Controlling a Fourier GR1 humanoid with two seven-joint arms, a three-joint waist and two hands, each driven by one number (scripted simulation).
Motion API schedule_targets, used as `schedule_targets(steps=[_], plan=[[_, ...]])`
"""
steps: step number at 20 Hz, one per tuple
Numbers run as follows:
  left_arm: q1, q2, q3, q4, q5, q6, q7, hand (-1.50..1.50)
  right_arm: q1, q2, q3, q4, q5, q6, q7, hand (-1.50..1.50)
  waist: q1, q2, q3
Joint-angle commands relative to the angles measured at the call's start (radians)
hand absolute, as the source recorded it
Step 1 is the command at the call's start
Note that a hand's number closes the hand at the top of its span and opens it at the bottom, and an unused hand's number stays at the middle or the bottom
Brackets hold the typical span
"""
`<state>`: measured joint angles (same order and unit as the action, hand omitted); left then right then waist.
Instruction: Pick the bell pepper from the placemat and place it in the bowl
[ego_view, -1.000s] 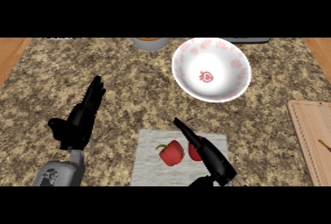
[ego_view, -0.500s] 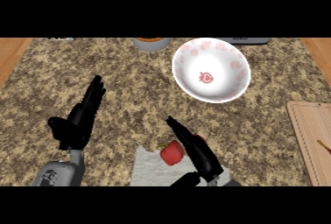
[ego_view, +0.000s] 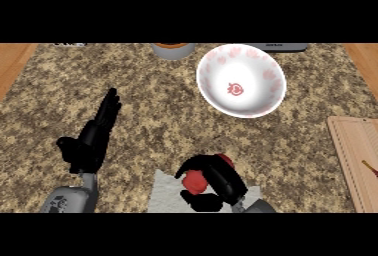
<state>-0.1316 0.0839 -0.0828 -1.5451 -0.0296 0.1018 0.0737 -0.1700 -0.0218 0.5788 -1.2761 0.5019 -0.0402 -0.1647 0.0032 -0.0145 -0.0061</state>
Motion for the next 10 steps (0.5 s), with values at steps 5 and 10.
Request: schedule_targets(steps=[5,10], plan=[[0.027,0.018,0.041,-0.020,0.037,-0.043,-0.024,0.00,0.046,-0.089,0.033,-0.048,-0.020,0.153,-0.100,1.50,-0.001,0.014,0.006],[-0.021,0.008,0.029,-0.006,0.020,-0.022,0.026,0.00,-0.010,-0.421,0.082,-0.139,-0.118,0.532,-0.380,1.50,0.002,0.015,0.006]])
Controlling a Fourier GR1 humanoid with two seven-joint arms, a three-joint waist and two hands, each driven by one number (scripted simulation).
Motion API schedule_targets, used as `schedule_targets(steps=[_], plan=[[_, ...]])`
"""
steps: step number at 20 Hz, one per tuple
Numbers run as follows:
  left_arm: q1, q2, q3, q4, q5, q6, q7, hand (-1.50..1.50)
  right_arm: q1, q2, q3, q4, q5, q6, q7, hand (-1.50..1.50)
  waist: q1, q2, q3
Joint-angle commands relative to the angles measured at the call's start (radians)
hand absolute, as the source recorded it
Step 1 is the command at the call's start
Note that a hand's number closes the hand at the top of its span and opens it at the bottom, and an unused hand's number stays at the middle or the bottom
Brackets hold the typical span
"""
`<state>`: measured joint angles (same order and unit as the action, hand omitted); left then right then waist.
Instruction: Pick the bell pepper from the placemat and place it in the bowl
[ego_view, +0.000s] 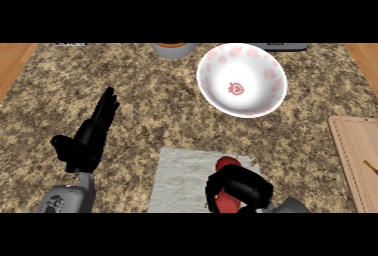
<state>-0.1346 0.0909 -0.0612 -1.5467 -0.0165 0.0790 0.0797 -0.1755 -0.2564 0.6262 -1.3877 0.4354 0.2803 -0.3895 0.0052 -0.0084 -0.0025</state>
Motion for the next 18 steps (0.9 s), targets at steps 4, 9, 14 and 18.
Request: schedule_targets(steps=[4,9,14,18], plan=[[0.015,-0.026,-0.030,-0.016,-0.028,0.024,0.005,0.00,-0.017,-0.400,-0.068,-0.127,-0.155,0.360,-0.380,1.50,-0.013,0.006,0.003],[0.021,-0.013,-0.012,0.018,-0.026,0.009,-0.050,0.00,-0.009,-0.425,-0.118,-0.200,-0.317,0.394,-0.481,1.50,-0.010,0.008,0.002],[-0.022,0.002,0.013,0.021,-0.009,0.003,0.001,0.00,0.035,-0.558,-0.252,-0.367,-0.496,0.334,-0.525,1.50,-0.029,0.005,0.002],[0.002,0.003,0.015,0.036,-0.020,0.004,-0.034,0.00,0.034,-0.672,-0.395,-0.454,-0.655,0.337,-0.470,1.50,-0.024,0.006,0.002]])
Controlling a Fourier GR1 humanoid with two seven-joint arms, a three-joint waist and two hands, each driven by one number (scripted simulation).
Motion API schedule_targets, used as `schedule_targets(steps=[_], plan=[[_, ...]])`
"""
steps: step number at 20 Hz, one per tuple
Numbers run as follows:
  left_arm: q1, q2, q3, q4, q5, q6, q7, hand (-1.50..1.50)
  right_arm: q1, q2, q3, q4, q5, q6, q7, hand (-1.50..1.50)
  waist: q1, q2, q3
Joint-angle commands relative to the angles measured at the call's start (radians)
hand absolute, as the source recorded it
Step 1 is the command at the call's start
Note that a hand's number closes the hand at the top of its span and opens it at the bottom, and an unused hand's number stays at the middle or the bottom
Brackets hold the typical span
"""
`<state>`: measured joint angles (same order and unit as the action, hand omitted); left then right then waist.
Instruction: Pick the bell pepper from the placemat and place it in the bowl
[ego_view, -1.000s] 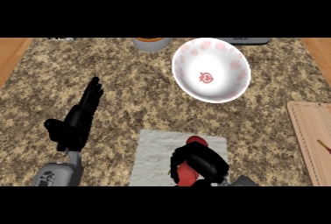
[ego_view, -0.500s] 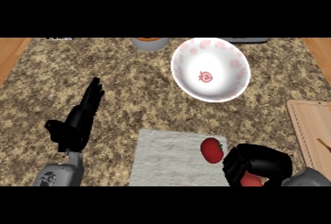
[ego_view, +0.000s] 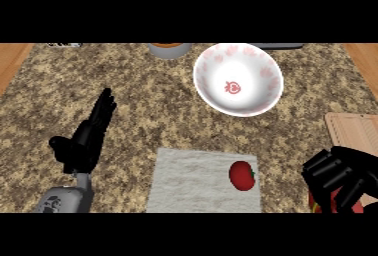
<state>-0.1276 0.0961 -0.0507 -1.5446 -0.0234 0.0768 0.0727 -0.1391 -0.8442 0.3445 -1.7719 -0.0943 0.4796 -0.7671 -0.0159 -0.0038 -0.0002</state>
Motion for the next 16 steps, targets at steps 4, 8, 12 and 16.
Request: schedule_targets(steps=[4,8,12,16], plan=[[-0.025,-0.016,-0.015,-0.006,-0.014,0.008,0.030,0.00,-0.053,-0.171,-0.265,-0.142,-0.329,0.136,0.107,1.50,0.004,0.000,-0.001],[0.003,0.010,0.036,0.006,0.024,-0.028,-0.023,0.00,-0.066,-0.163,-0.316,-0.217,-0.416,0.120,0.292,1.50,0.012,0.002,-0.001],[-0.029,-0.011,0.011,-0.013,-0.004,-0.009,0.026,0.00,-0.174,-0.097,-0.307,-0.225,-0.516,0.047,0.497,1.50,0.016,0.003,-0.001],[-0.056,-0.046,-0.024,0.005,-0.037,0.015,0.040,0.00,-0.378,-0.058,-0.265,-0.113,-0.511,0.023,0.623,1.50,0.028,0.005,-0.001]])
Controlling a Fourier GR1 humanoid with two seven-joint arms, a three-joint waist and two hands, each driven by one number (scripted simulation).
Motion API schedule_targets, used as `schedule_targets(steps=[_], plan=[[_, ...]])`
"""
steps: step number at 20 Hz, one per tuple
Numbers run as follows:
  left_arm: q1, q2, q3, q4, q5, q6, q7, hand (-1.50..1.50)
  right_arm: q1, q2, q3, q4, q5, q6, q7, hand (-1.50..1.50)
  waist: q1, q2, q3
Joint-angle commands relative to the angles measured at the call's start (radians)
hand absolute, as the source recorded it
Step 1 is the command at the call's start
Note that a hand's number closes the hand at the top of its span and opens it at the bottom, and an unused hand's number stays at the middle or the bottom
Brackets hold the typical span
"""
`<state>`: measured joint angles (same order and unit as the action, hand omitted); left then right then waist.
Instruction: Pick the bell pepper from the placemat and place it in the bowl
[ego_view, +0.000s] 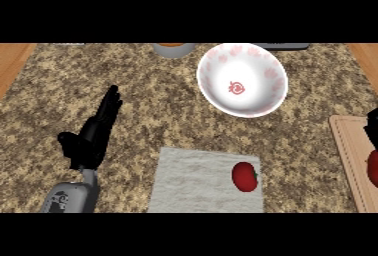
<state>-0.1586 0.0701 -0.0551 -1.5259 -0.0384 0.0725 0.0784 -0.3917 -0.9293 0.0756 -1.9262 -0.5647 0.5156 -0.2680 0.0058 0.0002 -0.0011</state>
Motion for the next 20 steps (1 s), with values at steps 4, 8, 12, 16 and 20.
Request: schedule_targets(steps=[4,8,12,16,20], plan=[[0.000,0.012,0.006,-0.039,0.009,-0.018,0.034,0.00,-0.274,0.132,0.111,0.156,0.097,-0.071,0.200,1.50,0.023,0.003,0.000],[-0.018,-0.043,-0.028,0.023,-0.036,0.030,-0.011,0.00,-0.314,0.222,0.158,0.267,0.378,-0.122,0.096,1.50,0.021,0.006,0.001],[-0.006,-0.013,-0.007,-0.008,-0.009,-0.002,0.011,0.00,-0.383,0.271,0.215,0.408,0.599,-0.176,-0.004,1.50,0.032,0.009,0.001],[0.037,-0.046,-0.051,-0.036,-0.047,0.028,0.005,0.00,-0.419,0.362,0.252,0.570,0.731,-0.239,-0.087,1.50,0.024,0.006,0.001],[-0.031,-0.007,-0.004,0.006,-0.024,-0.003,0.014,0.00,-0.470,0.450,0.269,0.838,0.835,-0.319,-0.235,1.50,0.032,0.013,0.001]])
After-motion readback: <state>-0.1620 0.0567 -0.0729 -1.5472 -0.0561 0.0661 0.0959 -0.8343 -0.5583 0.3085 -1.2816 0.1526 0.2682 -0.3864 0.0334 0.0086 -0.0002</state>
